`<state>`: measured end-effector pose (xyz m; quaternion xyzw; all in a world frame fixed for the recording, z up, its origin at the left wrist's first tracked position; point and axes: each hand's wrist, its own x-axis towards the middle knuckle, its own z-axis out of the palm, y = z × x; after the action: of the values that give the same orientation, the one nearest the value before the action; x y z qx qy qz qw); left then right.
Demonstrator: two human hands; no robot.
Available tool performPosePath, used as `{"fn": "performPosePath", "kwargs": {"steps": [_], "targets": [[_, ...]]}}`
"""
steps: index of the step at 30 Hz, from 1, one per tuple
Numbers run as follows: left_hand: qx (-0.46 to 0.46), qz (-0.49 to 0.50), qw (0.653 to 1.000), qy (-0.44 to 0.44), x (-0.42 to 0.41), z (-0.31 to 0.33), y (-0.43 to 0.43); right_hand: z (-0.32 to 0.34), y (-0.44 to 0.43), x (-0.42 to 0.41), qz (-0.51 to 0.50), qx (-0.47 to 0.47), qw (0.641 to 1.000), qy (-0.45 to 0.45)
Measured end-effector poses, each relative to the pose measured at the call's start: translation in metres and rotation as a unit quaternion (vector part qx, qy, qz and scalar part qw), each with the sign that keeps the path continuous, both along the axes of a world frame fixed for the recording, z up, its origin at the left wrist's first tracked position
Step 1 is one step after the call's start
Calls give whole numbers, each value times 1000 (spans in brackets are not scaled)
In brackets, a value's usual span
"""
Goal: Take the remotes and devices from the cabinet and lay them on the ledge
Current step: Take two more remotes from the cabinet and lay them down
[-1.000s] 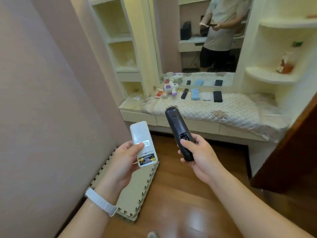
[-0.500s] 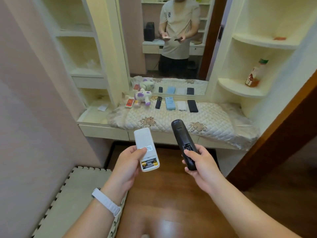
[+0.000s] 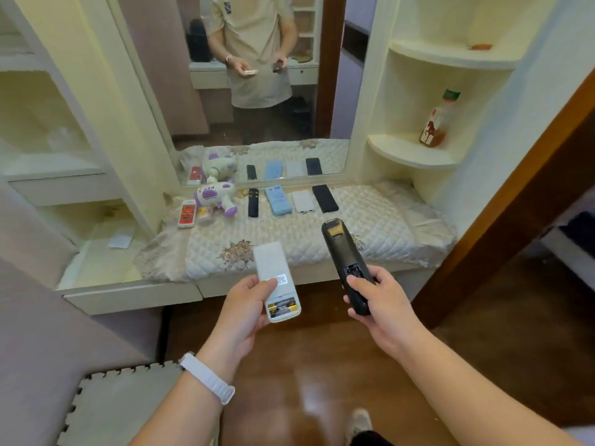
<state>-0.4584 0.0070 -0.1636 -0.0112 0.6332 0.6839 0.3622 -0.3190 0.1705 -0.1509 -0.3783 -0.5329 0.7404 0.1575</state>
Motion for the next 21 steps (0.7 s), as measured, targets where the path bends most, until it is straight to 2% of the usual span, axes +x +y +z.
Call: {"fn": "performPosePath", "kwargs": {"steps": [6,15,21], "targets": [[-30,-62,998,4,-33,-14,100,-34,88,-22,-59,-27,998,-7],[-118,-44,992,29,-87,-17,262,-65,256,-89,-52,-71,996,-18],[-124,-14,992,30,-117,-18,341,-72,338,-126,-34,-50,998,-29]]}}
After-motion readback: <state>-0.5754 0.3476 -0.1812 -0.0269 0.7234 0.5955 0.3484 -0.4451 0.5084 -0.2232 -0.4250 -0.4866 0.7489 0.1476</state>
